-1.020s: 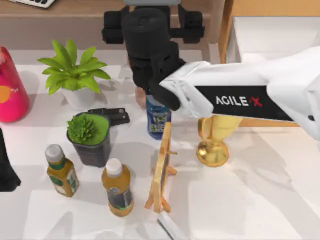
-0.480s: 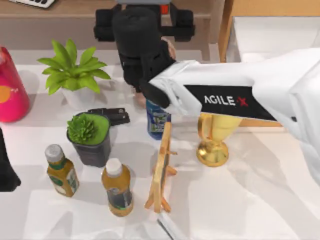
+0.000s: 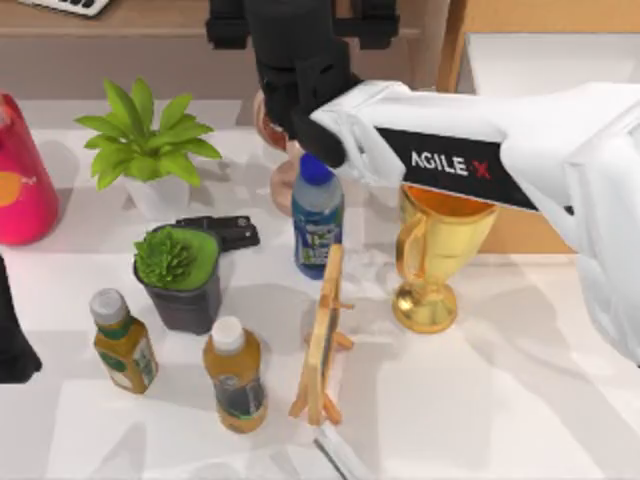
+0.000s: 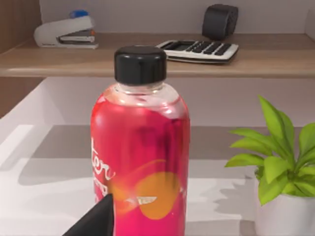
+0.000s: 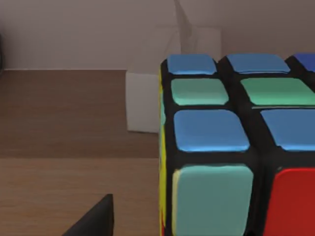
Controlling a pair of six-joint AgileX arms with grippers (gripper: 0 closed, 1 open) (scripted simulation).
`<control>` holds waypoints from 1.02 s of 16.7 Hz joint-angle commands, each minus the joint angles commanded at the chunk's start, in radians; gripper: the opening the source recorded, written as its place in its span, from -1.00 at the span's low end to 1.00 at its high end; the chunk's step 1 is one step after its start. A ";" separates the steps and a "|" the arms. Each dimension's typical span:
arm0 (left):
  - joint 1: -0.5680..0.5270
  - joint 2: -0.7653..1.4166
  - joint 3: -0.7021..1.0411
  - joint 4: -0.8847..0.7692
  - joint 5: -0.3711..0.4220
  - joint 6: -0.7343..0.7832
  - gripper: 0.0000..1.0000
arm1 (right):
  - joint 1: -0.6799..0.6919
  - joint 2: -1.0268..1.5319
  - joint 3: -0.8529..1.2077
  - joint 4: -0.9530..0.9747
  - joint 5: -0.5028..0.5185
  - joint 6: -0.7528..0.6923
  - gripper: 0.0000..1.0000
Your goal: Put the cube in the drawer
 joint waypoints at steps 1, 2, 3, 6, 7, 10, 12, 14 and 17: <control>0.000 0.000 0.000 0.000 0.000 0.000 1.00 | 0.000 0.000 0.000 0.000 0.000 0.000 1.00; 0.000 0.000 0.000 0.000 0.000 0.000 1.00 | 0.000 0.000 0.000 0.000 0.000 0.000 1.00; 0.000 0.000 0.000 0.000 0.000 0.000 1.00 | 0.000 0.000 0.000 0.000 0.000 0.000 1.00; 0.000 0.000 0.000 0.000 0.000 0.000 1.00 | 0.000 0.000 0.000 0.000 0.000 0.000 0.55; 0.000 0.000 0.000 0.000 0.000 0.000 1.00 | 0.000 0.000 0.000 0.000 0.000 0.000 0.40; 0.000 0.000 0.000 0.000 0.000 0.000 1.00 | 0.000 0.000 0.000 0.000 0.000 0.000 -0.06; 0.000 0.000 0.000 0.000 0.000 0.000 1.00 | 0.000 0.000 0.000 0.000 0.000 0.000 -0.36; 0.000 0.000 0.000 0.000 0.000 0.000 1.00 | 0.000 0.000 0.000 0.000 0.000 0.000 -0.66; 0.000 0.000 0.000 0.000 0.000 0.000 1.00 | 0.000 0.000 0.000 0.000 0.000 0.000 -1.00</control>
